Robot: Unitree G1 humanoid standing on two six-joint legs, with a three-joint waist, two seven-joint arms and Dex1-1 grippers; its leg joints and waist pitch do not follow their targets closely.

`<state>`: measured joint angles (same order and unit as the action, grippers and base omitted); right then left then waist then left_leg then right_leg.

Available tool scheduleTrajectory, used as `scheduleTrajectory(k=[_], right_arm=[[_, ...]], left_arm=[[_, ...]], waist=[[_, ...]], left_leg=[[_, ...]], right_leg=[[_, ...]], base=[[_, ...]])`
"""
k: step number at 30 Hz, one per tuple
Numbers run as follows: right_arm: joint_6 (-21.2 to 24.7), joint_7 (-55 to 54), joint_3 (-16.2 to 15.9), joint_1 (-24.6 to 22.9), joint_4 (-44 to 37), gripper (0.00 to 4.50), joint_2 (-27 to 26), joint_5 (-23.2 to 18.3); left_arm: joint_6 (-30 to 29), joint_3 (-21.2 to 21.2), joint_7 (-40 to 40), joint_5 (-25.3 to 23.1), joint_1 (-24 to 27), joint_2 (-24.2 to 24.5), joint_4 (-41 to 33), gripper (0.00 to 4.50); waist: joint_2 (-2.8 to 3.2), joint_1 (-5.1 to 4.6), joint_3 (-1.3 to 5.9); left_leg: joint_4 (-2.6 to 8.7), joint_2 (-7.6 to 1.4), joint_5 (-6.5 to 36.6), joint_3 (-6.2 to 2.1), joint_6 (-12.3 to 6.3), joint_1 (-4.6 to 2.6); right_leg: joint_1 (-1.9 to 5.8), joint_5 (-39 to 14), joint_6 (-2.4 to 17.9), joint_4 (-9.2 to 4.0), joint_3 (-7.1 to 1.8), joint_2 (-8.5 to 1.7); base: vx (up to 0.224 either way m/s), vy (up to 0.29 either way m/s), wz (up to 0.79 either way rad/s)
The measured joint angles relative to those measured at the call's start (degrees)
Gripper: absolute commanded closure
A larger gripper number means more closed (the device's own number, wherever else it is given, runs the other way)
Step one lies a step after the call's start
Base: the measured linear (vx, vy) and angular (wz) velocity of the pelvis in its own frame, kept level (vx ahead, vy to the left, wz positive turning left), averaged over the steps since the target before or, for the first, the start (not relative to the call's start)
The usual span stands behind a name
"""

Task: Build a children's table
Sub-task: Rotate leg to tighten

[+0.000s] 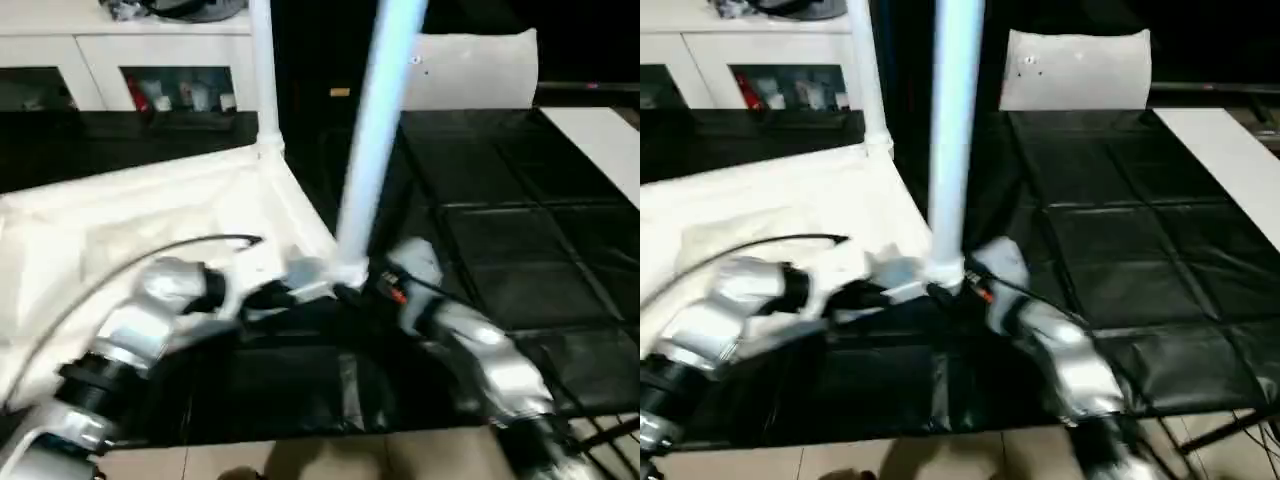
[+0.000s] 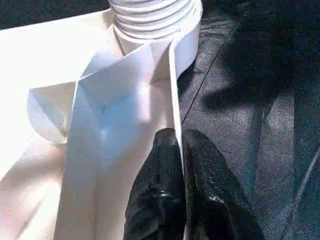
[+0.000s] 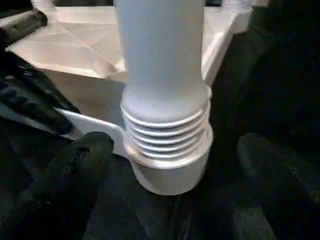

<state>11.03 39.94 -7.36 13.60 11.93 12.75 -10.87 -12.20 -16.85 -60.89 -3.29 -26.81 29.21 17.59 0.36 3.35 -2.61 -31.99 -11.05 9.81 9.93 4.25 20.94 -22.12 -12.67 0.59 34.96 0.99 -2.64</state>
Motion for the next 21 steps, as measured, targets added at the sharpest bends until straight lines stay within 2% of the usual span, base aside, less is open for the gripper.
scheduleTrajectory(k=[2,3,7,8,12,13,15,21], right_arm=[[1.54,0.48,0.20,-0.82,-1.89,0.03,0.95,-0.27],[2.15,0.48,0.26,-0.98,-2.40,0.00,1.18,-0.31],[3.84,0.55,0.28,-2.87,-5.41,0.00,1.56,-0.98],[4.25,0.48,0.28,-3.21,-5.99,0.00,1.64,-1.27],[4.46,0.45,0.18,-3.54,-7.71,0.00,1.97,-1.75],[5.06,0.48,0.17,-3.90,-8.48,0.00,2.29,-1.83],[6.33,0.82,-0.02,-4.66,-9.78,0.00,2.76,-2.01],[6.93,1.82,-1.49,-5.19,-11.91,0.00,3.40,-1.98]], left_arm=[[-0.63,0.66,-0.18,0.97,-0.01,-0.30,0.52,4.50],[-0.99,0.97,-0.34,1.62,-0.01,-0.44,0.68,4.06],[-1.63,1.30,-0.88,3.62,0.37,-0.82,0.86,3.88],[-0.83,1.29,-0.66,3.58,0.36,-0.98,1.31,3.59],[1.42,1.07,0.80,2.54,0.32,-1.99,2.95,3.52],[1.93,1.03,1.30,2.19,0.13,-2.28,3.34,3.28],[2.42,1.03,2.17,1.63,-0.11,-2.48,3.93,3.15],[3.10,1.53,3.91,2.44,-0.83,-3.99,6.14,3.15]], waist=[[0.05,0.00,-0.03],[0.05,0.00,-0.03],[0.04,0.13,-0.03],[0.04,0.14,-0.03],[0.03,0.09,-0.03],[0.03,0.15,-0.03],[0.04,0.14,-0.03],[0.05,0.13,-0.04]], left_leg=[[-0.01,0.01,0.00,0.00,0.00,0.02],[-0.02,0.00,0.00,0.00,0.00,0.03],[-0.06,0.01,0.01,0.00,-0.02,0.12],[-0.11,0.02,0.02,0.00,-0.03,0.15],[-0.25,0.03,0.03,0.01,-0.05,0.16],[-0.27,0.03,0.03,0.00,-0.05,0.15],[-0.32,0.03,0.02,0.00,-0.05,0.10],[-0.42,0.04,0.01,0.00,-0.06,0.07]], right_leg=[[-0.01,0.00,0.00,0.00,0.00,-0.01],[-0.01,0.00,0.00,0.01,0.00,0.00],[-0.06,0.00,0.00,-0.01,0.01,-0.01],[-0.06,0.00,0.00,-0.01,0.01,-0.03],[-0.04,0.02,-0.02,0.04,0.01,-0.07],[-0.02,0.03,-0.03,0.04,0.01,-0.07],[0.02,0.07,-0.07,0.06,0.01,-0.09],[0.05,0.19,-0.13,0.08,0.01,-0.13]], base=[[0.000,0.000,0.00],[0.000,0.000,0.00],[0.000,0.000,0.00],[0.000,0.000,0.00],[0.000,0.000,0.00],[0.000,0.000,0.00],[0.000,0.000,0.00],[0.000,0.000,0.00]])
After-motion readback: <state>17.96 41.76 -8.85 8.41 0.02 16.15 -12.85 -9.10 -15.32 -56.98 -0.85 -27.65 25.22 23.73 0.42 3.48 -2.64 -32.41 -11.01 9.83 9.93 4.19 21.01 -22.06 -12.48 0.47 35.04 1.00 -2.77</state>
